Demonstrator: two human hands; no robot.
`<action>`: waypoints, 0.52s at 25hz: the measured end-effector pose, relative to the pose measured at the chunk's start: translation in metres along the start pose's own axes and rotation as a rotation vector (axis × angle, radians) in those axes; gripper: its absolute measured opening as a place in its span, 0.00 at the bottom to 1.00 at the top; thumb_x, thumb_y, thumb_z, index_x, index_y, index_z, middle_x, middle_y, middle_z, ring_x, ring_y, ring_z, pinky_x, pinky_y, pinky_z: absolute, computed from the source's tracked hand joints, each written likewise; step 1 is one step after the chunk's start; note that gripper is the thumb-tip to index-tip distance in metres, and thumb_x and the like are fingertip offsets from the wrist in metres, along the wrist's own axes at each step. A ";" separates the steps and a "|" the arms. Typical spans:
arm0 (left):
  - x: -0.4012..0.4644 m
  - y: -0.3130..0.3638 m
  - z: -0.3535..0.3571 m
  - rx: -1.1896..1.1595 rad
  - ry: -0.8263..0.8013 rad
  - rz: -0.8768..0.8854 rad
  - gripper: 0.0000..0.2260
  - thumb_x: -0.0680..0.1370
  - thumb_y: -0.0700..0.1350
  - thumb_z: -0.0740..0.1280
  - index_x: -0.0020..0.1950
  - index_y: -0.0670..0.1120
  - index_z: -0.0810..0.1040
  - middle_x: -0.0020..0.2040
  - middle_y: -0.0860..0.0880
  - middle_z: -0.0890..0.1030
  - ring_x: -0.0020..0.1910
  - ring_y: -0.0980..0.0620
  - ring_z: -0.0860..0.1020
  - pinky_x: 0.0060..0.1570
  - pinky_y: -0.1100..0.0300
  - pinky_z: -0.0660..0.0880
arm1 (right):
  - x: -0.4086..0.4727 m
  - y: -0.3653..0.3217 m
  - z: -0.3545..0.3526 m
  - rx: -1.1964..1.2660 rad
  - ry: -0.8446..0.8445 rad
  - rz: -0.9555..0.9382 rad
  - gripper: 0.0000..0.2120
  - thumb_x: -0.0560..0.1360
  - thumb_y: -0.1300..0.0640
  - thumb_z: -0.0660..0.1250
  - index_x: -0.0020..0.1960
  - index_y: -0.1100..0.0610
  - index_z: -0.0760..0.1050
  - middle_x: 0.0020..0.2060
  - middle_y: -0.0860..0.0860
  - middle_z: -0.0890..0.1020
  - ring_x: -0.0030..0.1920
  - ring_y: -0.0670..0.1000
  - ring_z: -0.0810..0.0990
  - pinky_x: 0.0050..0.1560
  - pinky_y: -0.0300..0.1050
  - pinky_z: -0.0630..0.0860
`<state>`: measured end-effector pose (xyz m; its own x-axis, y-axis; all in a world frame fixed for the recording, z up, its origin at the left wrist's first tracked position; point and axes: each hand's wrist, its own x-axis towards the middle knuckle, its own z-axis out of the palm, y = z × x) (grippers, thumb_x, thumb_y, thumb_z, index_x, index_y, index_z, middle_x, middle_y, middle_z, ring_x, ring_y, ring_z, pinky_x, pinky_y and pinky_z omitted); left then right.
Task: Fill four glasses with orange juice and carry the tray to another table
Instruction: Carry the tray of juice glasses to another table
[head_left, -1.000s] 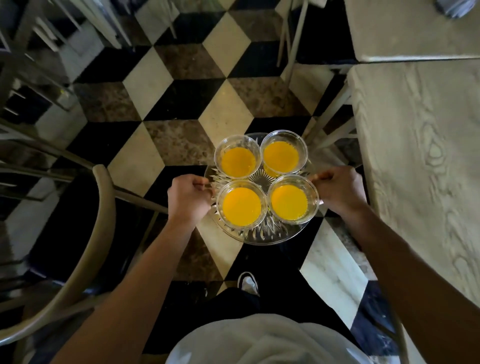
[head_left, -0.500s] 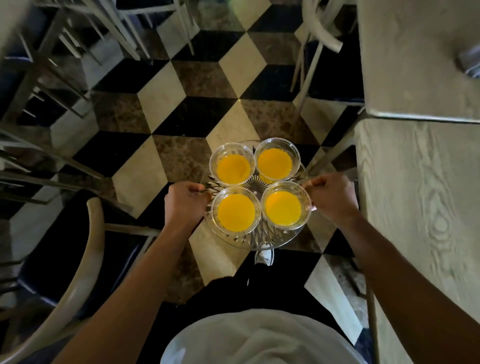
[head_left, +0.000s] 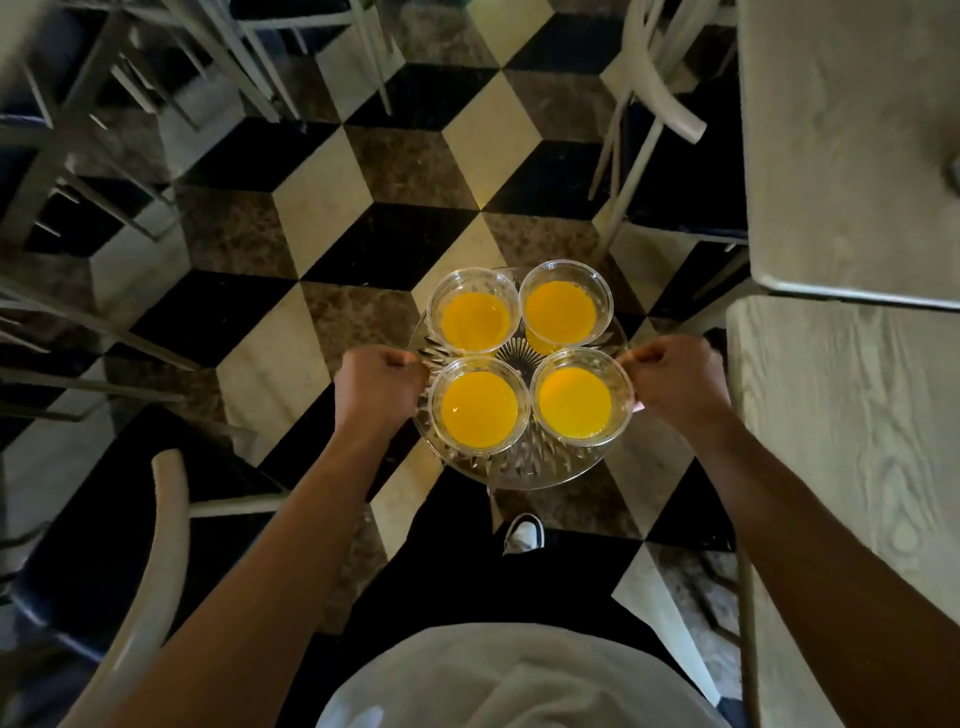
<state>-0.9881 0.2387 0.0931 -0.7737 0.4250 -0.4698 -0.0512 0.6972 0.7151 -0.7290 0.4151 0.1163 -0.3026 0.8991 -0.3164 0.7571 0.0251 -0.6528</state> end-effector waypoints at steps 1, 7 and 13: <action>0.007 0.005 0.001 -0.002 -0.005 -0.002 0.06 0.73 0.46 0.75 0.37 0.48 0.86 0.34 0.45 0.87 0.38 0.39 0.87 0.43 0.38 0.85 | 0.007 -0.004 0.001 0.008 -0.001 -0.005 0.04 0.72 0.55 0.76 0.38 0.53 0.87 0.26 0.37 0.83 0.27 0.36 0.82 0.26 0.32 0.79; 0.069 0.045 -0.001 0.044 -0.043 0.019 0.06 0.73 0.47 0.73 0.37 0.49 0.86 0.32 0.48 0.86 0.36 0.42 0.87 0.43 0.40 0.86 | 0.061 -0.036 0.012 0.042 -0.010 0.038 0.06 0.74 0.59 0.74 0.38 0.53 0.86 0.28 0.40 0.85 0.28 0.41 0.84 0.27 0.37 0.81; 0.142 0.086 -0.016 0.036 -0.063 0.023 0.06 0.71 0.43 0.72 0.35 0.47 0.86 0.31 0.42 0.85 0.35 0.33 0.85 0.39 0.32 0.84 | 0.119 -0.088 0.027 0.042 -0.009 0.080 0.10 0.74 0.59 0.73 0.35 0.50 0.84 0.26 0.39 0.83 0.28 0.38 0.83 0.23 0.30 0.74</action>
<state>-1.1119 0.3501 0.0965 -0.7332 0.4757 -0.4860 -0.0105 0.7067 0.7074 -0.8472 0.5078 0.1177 -0.2473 0.8934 -0.3751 0.7545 -0.0654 -0.6530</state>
